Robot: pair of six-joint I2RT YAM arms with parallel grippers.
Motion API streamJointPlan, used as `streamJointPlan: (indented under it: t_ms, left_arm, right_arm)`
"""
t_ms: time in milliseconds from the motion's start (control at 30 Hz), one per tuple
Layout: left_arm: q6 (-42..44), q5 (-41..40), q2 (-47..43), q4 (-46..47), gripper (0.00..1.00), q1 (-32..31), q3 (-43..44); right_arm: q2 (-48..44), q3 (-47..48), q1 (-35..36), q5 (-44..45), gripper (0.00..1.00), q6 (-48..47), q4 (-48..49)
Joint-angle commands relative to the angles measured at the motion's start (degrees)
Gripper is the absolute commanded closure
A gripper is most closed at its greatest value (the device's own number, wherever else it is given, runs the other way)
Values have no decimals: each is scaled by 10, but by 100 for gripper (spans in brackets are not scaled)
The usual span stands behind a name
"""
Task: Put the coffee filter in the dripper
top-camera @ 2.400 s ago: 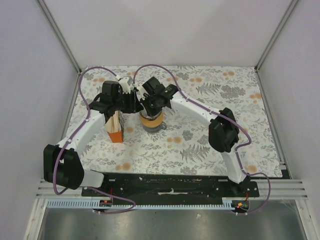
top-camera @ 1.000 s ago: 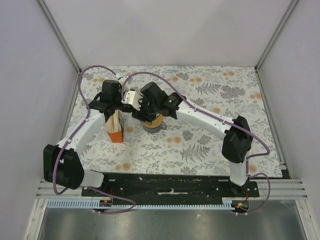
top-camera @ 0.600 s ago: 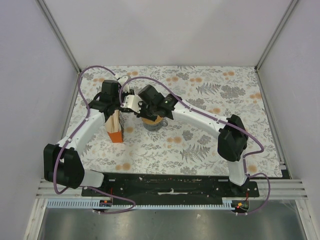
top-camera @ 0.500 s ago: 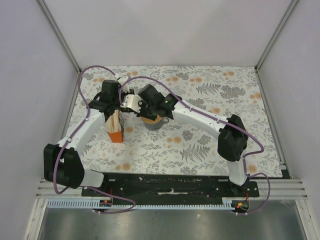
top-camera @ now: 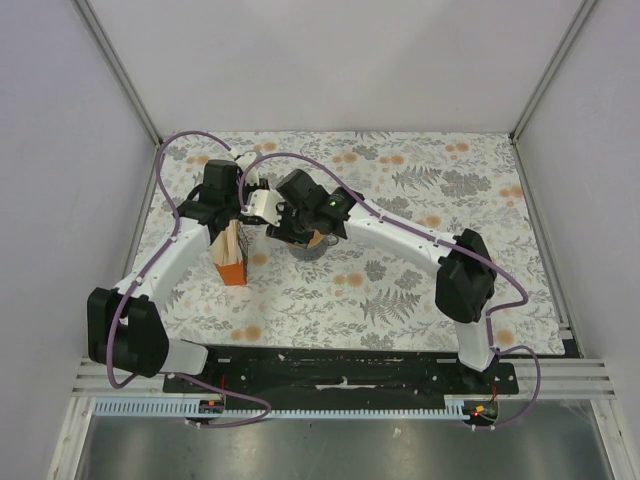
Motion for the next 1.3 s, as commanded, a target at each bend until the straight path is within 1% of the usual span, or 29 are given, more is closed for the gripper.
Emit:
streamJointPlan:
  t_ms: [0,267,400,467,533,667,733,867,1033,1233,1267]
  left_arm:
    - [11,7,-9,13,63,-4,11]
    - [17,4,-5,3,62,-4,31]
    - [22,0,-2,0,62,-4,39]
    - [23,-2,-1,-2,61,-4,43]
    - [24,-2,4,-7,62,-4,51]
    - [26,1,18,-17,62,-4,72]
    - [26,5,25,-17,62,-4,76]
    - [26,13,34,-16,62,-4,81]
    - [42,20,38,-12,60,-13,94]
    - [54,18,46,-8,45,-28,104]
    - [58,16,49,-8,44,-31,103]
  right_arm:
    - [-41,0,4,-28,46,8,0]
    - [-91,13,-10,-107,37,26,9]
    - [-100,18,-42,-137,37,59,12]
    - [-98,19,-61,-144,38,87,18]
    - [-90,24,-82,-148,43,117,23]
    - [-67,42,-97,-148,61,143,23]
    - [-55,48,-97,-136,68,146,23]
    - [-26,59,-97,-99,76,158,16]
    - [4,72,-97,-100,83,171,-2]
    - [22,71,-97,-117,86,190,-3]
    - [24,70,-97,-120,87,193,-2]
